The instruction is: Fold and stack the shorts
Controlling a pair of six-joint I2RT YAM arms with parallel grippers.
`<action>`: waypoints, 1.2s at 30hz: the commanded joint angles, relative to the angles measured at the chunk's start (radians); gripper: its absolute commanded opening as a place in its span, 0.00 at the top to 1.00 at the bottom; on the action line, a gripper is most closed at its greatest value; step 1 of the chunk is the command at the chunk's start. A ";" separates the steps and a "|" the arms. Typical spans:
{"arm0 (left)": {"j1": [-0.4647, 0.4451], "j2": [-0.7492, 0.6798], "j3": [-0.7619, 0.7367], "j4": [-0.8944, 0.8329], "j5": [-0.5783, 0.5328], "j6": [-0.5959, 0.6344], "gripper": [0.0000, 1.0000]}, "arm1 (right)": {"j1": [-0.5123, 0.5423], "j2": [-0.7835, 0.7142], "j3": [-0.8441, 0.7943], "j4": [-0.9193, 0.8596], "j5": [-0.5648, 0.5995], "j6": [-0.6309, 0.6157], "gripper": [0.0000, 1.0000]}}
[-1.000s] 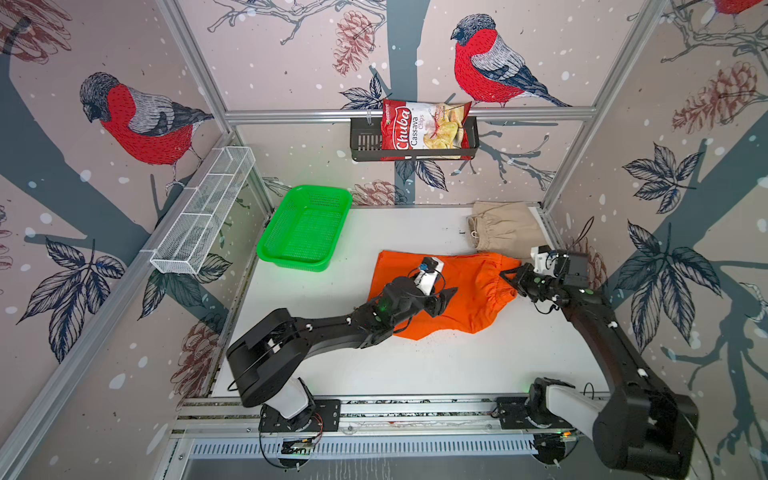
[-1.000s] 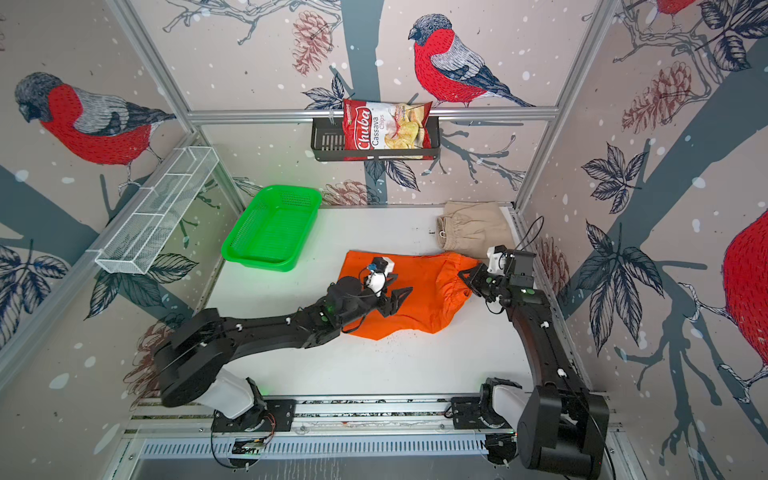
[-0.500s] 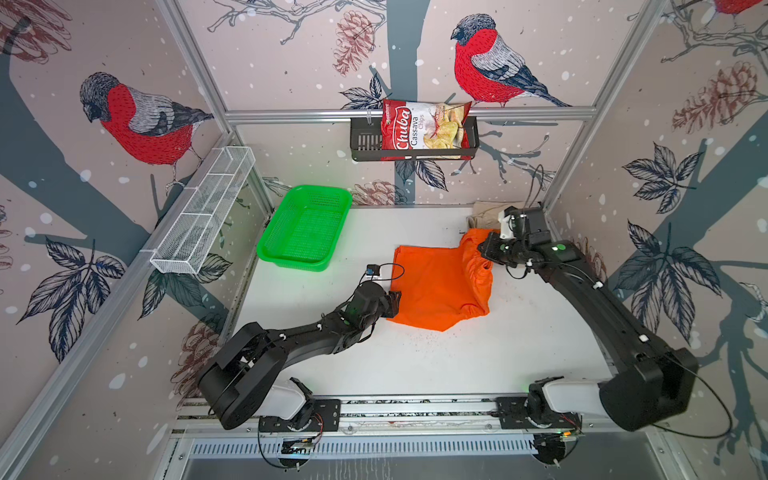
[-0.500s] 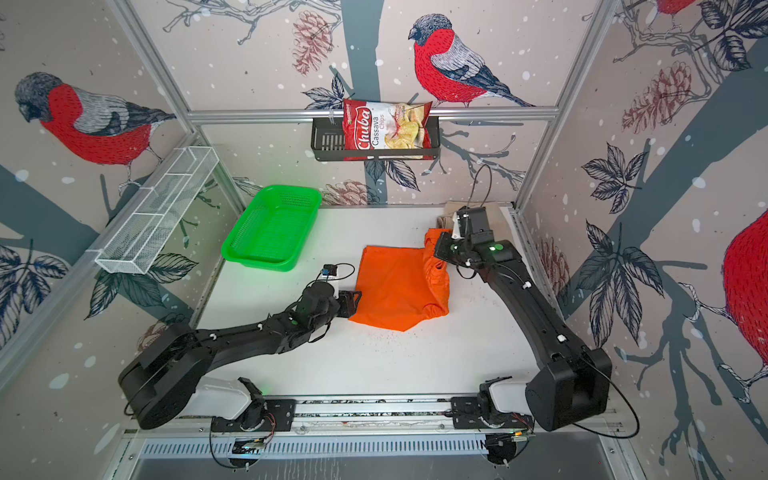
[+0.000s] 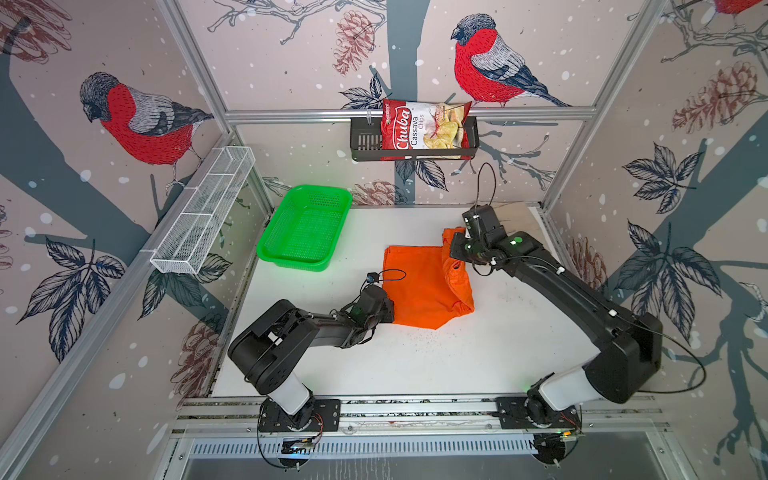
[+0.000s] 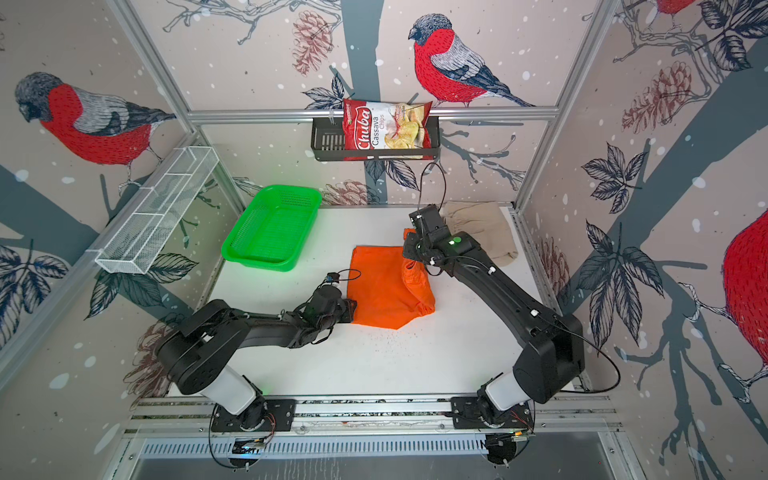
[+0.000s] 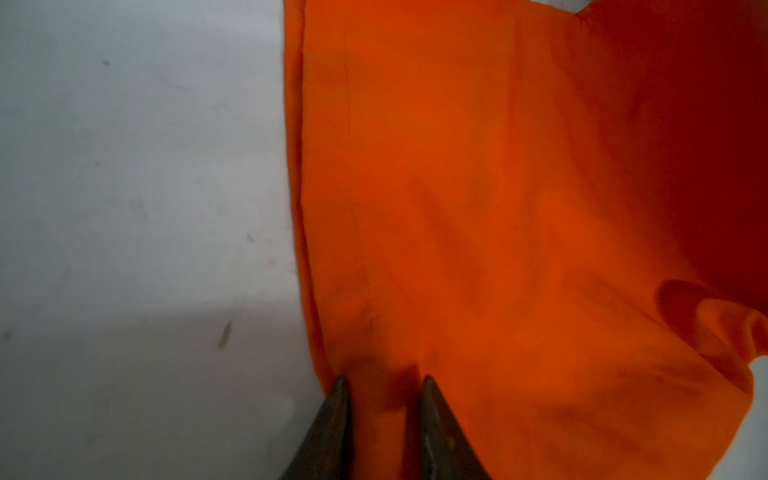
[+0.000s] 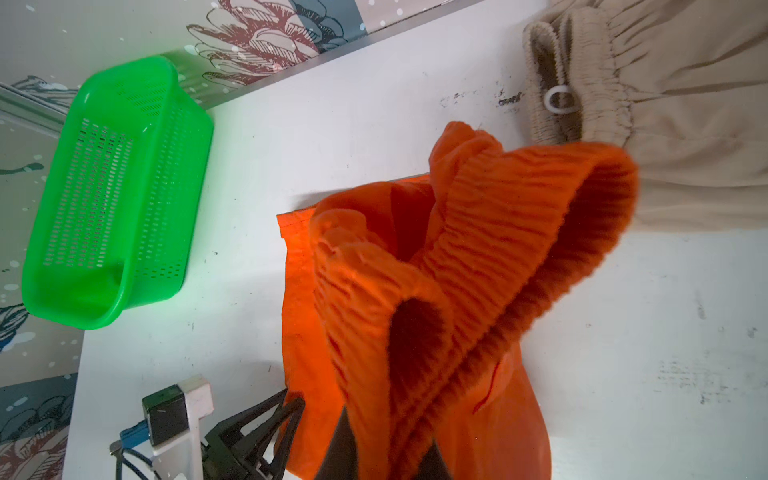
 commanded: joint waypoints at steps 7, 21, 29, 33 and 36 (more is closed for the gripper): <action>0.001 0.019 0.006 -0.050 0.024 -0.024 0.74 | 0.098 0.179 0.060 0.115 -0.035 0.037 0.90; 0.003 -0.111 -0.022 -0.133 -0.036 -0.027 0.67 | 0.157 0.548 0.067 0.483 -0.438 0.106 0.44; 0.006 -0.499 -0.035 -0.398 -0.133 0.029 0.63 | 0.129 0.401 0.018 0.590 -0.512 0.092 0.34; 0.007 -0.688 -0.051 -0.386 -0.159 0.090 0.63 | 0.071 0.254 -0.093 0.616 -0.502 0.065 0.36; 0.007 -0.735 -0.041 -0.347 -0.151 0.124 0.67 | 0.007 0.178 -0.204 0.620 -0.495 0.051 0.39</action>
